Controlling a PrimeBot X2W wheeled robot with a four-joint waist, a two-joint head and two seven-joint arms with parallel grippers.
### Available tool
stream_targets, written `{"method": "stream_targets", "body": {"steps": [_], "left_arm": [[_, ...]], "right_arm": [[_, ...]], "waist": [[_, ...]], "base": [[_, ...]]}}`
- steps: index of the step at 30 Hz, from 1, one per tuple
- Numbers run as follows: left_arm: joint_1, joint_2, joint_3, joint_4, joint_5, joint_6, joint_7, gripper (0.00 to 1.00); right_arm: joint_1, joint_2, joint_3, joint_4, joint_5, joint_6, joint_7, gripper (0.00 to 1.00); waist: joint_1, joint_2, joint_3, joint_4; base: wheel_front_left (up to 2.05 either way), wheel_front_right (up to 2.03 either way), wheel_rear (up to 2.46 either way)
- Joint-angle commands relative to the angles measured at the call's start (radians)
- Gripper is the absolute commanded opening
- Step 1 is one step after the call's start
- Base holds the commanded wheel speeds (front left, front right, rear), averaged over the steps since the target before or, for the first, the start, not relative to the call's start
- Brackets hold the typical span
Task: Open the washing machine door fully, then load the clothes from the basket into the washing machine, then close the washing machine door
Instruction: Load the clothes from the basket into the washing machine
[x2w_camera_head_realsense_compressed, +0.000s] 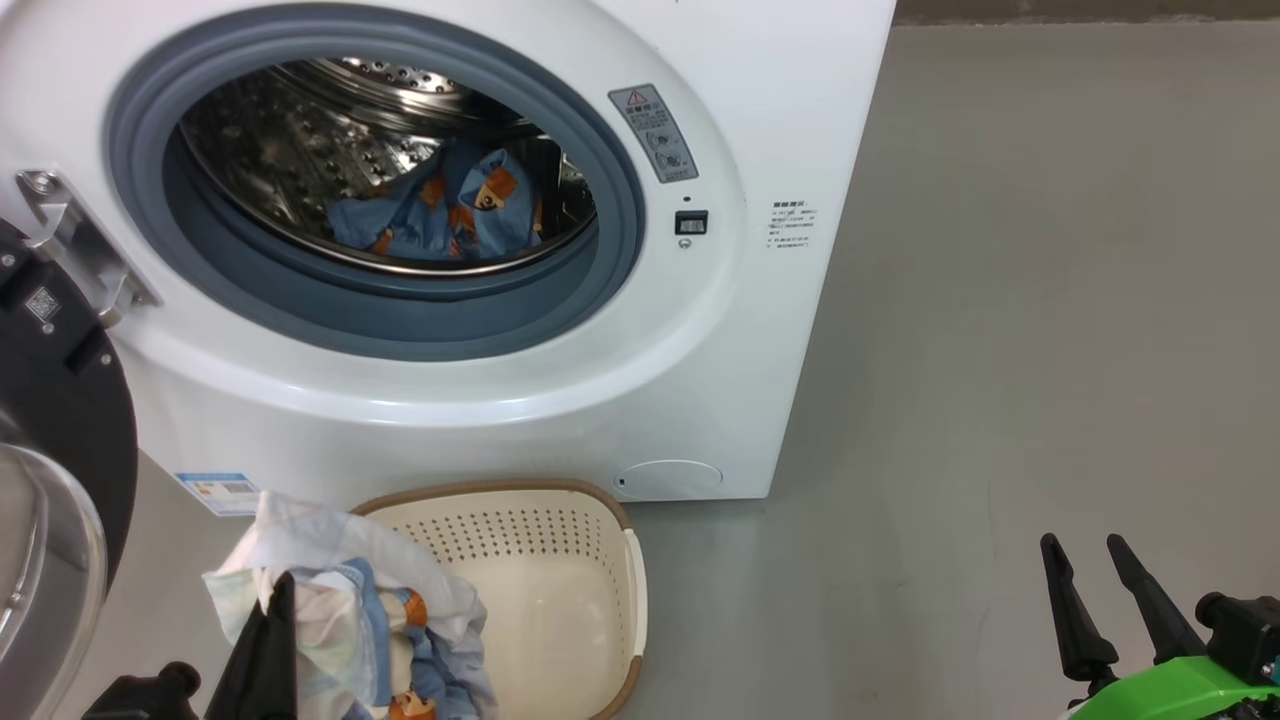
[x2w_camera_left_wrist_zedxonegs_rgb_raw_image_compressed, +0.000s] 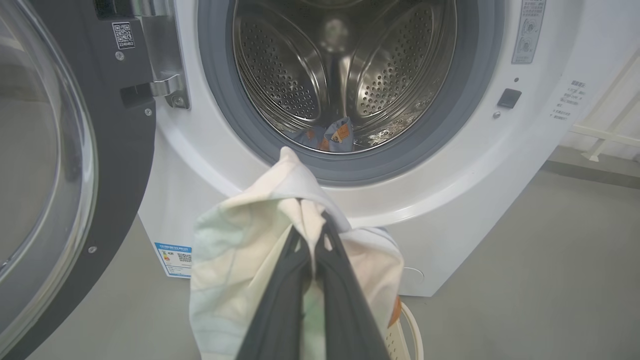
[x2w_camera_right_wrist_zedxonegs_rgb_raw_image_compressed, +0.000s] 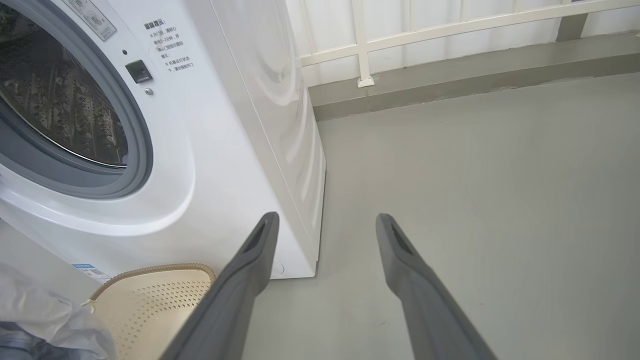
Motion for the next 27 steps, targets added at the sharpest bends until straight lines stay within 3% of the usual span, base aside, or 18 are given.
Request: {"method": "stream_targets", "body": {"steps": [1, 13, 27], "left_arm": [[-0.013, 0.01, 0.042, -0.034, 0.014, -0.003, -0.006, 0.0], [-0.072, -0.001, 0.05, -0.04, 0.017, -0.003, -0.006, 0.0], [-0.39, 0.04, 0.035, 0.019, 0.007, -0.003, -0.006, 0.0]], "right_arm": [[-0.005, -0.017, 0.015, -0.026, -0.005, 0.003, -0.005, 1.0], [-0.038, -0.007, 0.017, -0.037, -0.013, 0.003, -0.005, 1.0], [-0.133, 0.011, 0.05, -0.042, -0.023, 0.003, -0.005, 1.0]], "waist": [[0.0, 0.0, 0.004, -0.002], [0.0, 0.0, 0.062, -0.016], [0.0, 0.0, 0.208, -0.04]], "base": [[0.0, 0.0, 0.0], [0.0, 0.0, 0.0], [0.0, 0.0, 0.0]]}}
